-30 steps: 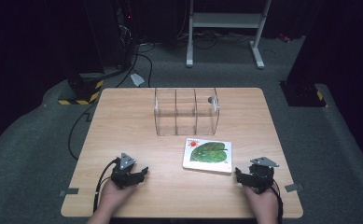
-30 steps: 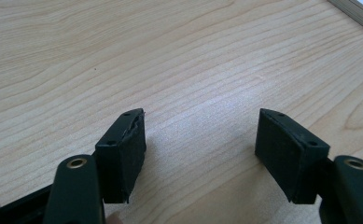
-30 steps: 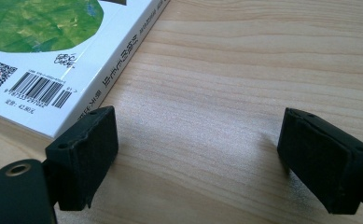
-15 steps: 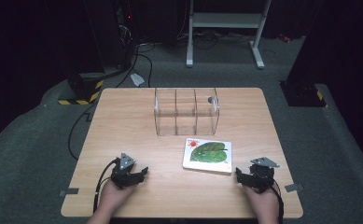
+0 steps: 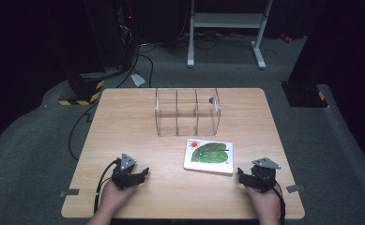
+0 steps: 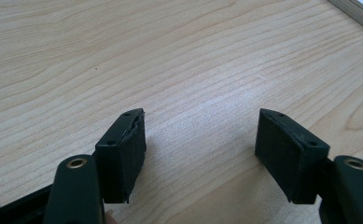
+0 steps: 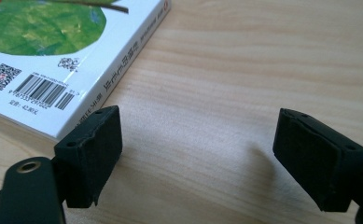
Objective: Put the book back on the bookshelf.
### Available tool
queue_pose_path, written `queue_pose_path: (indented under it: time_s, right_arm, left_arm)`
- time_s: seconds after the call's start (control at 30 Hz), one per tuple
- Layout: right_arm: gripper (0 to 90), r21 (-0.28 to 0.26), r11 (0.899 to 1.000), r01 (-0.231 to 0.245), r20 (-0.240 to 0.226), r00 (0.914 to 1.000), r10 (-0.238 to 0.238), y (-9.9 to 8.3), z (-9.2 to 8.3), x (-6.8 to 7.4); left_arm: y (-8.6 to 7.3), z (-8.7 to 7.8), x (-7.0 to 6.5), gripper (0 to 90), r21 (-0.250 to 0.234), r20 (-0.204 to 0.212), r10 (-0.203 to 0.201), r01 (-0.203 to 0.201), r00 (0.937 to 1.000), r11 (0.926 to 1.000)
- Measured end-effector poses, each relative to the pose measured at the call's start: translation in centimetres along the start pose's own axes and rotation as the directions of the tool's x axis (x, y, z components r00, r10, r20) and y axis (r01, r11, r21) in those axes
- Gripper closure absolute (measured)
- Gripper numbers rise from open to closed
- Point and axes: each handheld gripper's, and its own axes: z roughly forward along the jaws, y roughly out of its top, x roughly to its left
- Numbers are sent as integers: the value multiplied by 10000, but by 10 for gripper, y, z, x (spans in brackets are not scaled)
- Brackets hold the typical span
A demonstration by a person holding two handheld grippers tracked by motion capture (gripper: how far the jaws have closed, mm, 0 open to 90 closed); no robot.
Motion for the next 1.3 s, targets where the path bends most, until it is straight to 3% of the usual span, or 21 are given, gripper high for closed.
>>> queue_pose_path:
  time_s: [0.27,0.37,0.5,0.9,1.3]
  right_arm:
    - [163,-308,9990,-327,-658,9974,306,7,-3,4]
    - [199,-553,9960,-708,-931,9935,654,13,-5,8]
    - [204,-626,9954,-730,-1192,9907,652,19,-1,15]
    - [222,-445,9983,-378,-1359,9902,314,34,17,38]
    - [233,254,9969,-743,-1426,9868,772,53,46,42]
  left_arm:
    - [0,0,0,335,34,-46,6,-6,10000,10000]
    - [0,0,1,335,48,-86,18,-18,10000,10000]
    - [0,0,1,334,43,-97,19,-19,10000,10000]
    - [0,0,0,333,45,-93,4,-3,10000,10000]
    - [0,0,1,333,48,-85,7,-6,10000,10000]
